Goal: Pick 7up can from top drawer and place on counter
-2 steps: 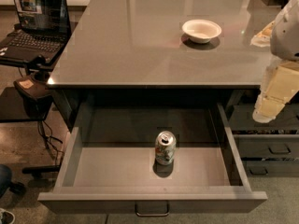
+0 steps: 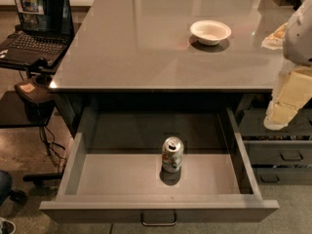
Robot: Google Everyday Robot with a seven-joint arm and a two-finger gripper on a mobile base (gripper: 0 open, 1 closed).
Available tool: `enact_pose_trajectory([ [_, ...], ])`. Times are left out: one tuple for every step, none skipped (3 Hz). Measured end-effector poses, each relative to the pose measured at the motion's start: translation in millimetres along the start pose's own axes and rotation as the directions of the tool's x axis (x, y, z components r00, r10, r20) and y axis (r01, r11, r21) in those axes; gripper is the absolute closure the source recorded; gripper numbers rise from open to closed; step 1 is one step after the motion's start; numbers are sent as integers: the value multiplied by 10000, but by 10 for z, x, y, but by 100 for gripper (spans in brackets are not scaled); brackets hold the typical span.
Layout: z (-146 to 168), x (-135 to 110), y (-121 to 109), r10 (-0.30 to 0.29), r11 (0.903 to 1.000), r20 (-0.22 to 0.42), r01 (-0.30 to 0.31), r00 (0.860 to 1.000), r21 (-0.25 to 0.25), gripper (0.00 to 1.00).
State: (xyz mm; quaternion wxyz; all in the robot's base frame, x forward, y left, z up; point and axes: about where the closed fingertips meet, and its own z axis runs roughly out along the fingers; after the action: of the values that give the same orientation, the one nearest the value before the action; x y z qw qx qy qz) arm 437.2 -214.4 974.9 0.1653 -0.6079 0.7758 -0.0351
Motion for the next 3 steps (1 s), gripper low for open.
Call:
enact_pose_trajectory([
  [380, -98, 237, -636, 9968, 980, 680, 9932, -425, 0],
  [1268, -237, 674, -883, 9804, 2971, 1357, 9508, -1429, 0],
  [2351, -512, 1270, -596, 9378, 4917, 2175, 8687, -2706, 0],
])
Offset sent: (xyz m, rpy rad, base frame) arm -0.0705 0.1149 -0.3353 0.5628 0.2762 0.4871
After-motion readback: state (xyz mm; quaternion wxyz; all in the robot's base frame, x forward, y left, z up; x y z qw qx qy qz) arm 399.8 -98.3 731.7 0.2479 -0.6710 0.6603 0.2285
